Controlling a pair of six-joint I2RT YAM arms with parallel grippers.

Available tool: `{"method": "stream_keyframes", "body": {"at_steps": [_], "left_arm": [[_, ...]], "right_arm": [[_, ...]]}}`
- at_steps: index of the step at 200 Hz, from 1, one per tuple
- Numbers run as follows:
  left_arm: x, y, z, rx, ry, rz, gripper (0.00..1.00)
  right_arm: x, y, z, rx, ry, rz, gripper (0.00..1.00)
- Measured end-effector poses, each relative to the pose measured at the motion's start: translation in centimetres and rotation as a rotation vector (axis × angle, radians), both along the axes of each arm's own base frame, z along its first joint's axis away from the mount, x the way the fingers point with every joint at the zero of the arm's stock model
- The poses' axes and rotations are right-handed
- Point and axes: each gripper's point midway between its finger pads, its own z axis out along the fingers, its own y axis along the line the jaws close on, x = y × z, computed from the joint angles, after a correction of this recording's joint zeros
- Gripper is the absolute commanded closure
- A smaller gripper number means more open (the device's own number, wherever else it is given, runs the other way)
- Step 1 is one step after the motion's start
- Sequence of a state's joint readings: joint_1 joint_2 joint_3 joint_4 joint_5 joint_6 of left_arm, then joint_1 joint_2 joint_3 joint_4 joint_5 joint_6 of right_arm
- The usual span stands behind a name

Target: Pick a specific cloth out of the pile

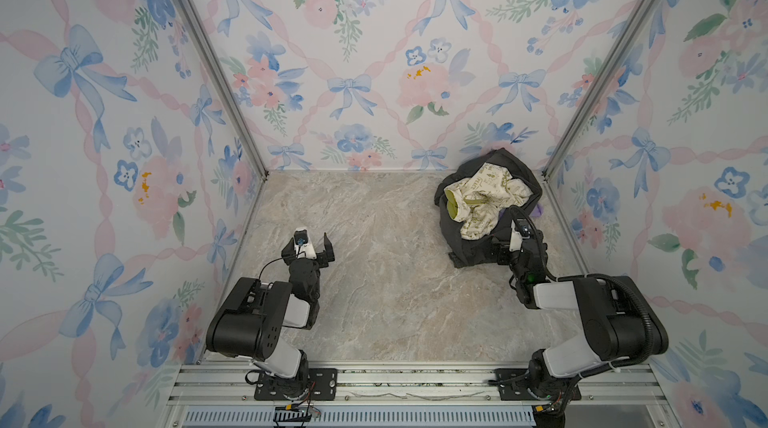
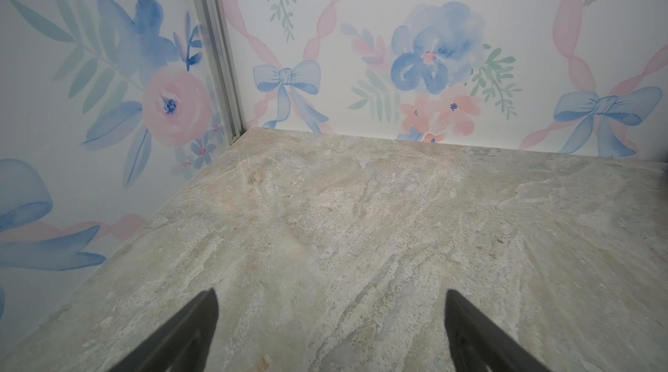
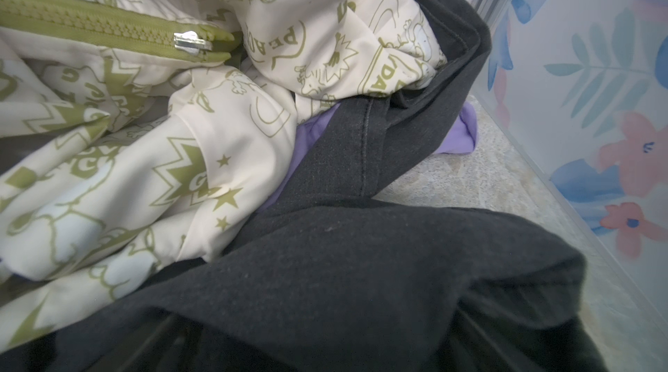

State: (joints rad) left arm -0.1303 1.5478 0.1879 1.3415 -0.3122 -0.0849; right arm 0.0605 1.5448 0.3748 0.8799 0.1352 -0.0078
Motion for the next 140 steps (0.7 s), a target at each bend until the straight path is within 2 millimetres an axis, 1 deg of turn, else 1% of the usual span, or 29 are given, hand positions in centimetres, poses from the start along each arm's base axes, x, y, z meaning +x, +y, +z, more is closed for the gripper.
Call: {"method": "stream_keyframes", "body": {"at_steps": [67, 85, 96, 111, 125, 140], "left_arm": [[0.0, -0.1, 0.0, -0.001, 0.000, -0.007, 0.02], [-0.1, 0.1, 0.0, 0.004, 0.001, 0.016, 0.02], [-0.3, 0.1, 0.1, 0.011, 0.006, 0.034, 0.02], [-0.3, 0.0, 0.9, 0.018, 0.002, 0.053, 0.02], [0.1, -0.2, 2.2, 0.020, -0.006, 0.068, 0.02], [0.7, -0.6, 4.0, 0.019, -0.012, 0.073, 0.02]], "right_arm": [[0.1, 0.1, 0.0, -0.001, 0.009, 0.001, 0.03], [0.1, 0.1, 0.5, -0.002, 0.016, 0.003, 0.03], [-0.2, 0.1, 1.2, -0.003, 0.012, 0.006, 0.03], [-0.5, 0.4, 2.7, -0.004, -0.006, 0.018, 0.03], [-0.5, 0.6, 4.7, -0.003, -0.031, 0.022, 0.03], [-0.2, 0.9, 7.9, -0.001, -0.070, 0.030, 0.03]]}}
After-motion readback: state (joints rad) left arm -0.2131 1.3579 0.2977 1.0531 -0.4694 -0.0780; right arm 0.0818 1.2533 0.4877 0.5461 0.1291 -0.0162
